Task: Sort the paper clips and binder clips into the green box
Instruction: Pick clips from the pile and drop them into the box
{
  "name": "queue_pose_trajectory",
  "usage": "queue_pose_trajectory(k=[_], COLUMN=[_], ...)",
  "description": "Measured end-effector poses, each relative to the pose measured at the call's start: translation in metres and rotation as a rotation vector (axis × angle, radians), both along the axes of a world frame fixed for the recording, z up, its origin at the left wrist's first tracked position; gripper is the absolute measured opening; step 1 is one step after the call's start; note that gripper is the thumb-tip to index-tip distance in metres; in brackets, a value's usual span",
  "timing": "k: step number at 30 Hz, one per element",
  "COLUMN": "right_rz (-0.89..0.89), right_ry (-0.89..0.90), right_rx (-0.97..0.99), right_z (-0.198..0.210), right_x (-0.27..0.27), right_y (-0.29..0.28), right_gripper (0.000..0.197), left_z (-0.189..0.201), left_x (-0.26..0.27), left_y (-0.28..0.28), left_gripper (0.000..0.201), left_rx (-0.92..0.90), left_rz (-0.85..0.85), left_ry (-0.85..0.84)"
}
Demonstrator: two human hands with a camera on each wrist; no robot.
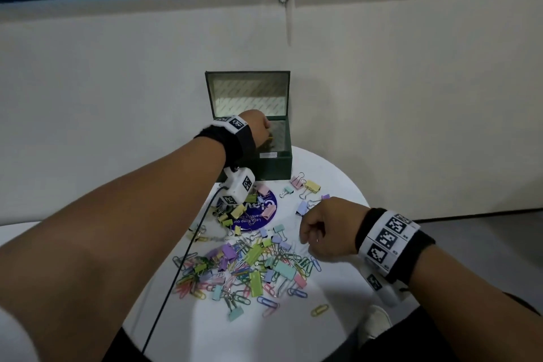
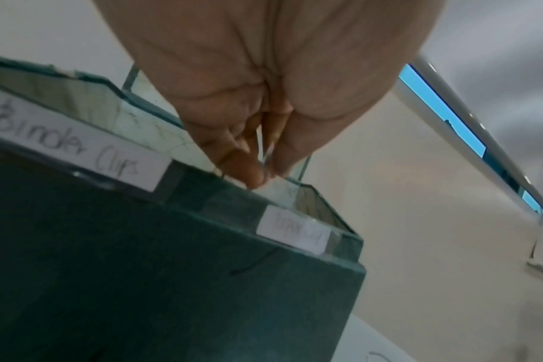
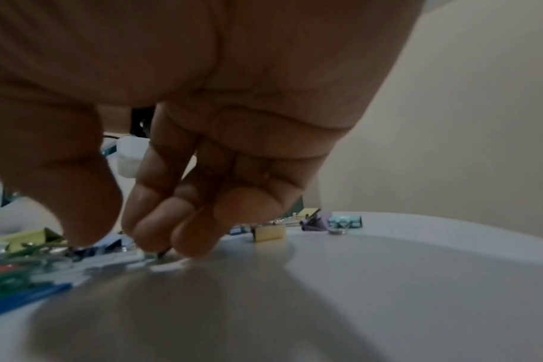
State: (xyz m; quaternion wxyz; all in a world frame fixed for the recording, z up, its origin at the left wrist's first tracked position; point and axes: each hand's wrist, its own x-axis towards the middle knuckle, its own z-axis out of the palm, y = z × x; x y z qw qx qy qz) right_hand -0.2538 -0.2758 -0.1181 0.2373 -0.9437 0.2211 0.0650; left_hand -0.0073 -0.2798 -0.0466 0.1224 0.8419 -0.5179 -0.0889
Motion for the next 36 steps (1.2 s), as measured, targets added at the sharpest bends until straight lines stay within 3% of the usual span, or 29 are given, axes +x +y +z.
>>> queue_pose_trajectory(k=[4,7,11,14,17,20,23,28,31,34,36], right_rz=[0.068,0.064,0.050,0.039,0.003,-0.061,-0.102,-0.070,-0.064,-0.124,-0.119], right_ry=[0.089,0.072,0.050,0.017,-0.099,-0.173,-0.199,-0.213,-0.141,-0.087,-0.040], right_rx=[0.023,0.037,0.003,-0.043,-0.074,-0.071,-0.079,-0.089,-0.128,-0.141,-0.153], right_z=[0.000,-0.002,-0.007,-0.009,-0.010,-0.006,-0.004,0.000,0.002,0.004,0.006], right_x=[0.001,0.006,0.013,0.015,0.016,0.018,0.019,0.021,0.026,0.026,0.025], right_y=[-0.001,0.000,0.002,0.001,-0.001,-0.002,-0.003,-0.004,-0.007,-0.009,-0.007], right_gripper=[0.024,0.011,0.013,0.014,0.003,0.006,0.003,0.033,0.024,0.034,0.033], left_z=[0.008,0.010,-0.015,-0.041,-0.055,-0.057,-0.051,-0.041,-0.043,-0.048,-0.055], left_x=[-0.011,-0.029,-0.057,-0.071,-0.073,-0.065,-0.052,-0.036,-0.044,-0.064,-0.072], left_y=[0.014,0.036,0.080,0.101,0.106,0.109,0.111,0.110,0.109,0.108,0.107], left_gripper=[0.040,0.037,0.027,0.037,0.036,0.024,0.026,0.023,0.031,0.030,0.025], left_rx=[0.060,0.048,0.239,0.333,0.378,0.320,0.355,0.355,0.275,0.295,0.296], left_rz=[-0.097,-0.203,-0.544,-0.735,-0.749,-0.704,-0.580,-0.494,-0.617,-0.800,-0.935], left_ry=[-0.050,-0.097,-0.102,-0.278,-0.414,-0.399,-0.389,-0.387,-0.344,-0.326,-0.413])
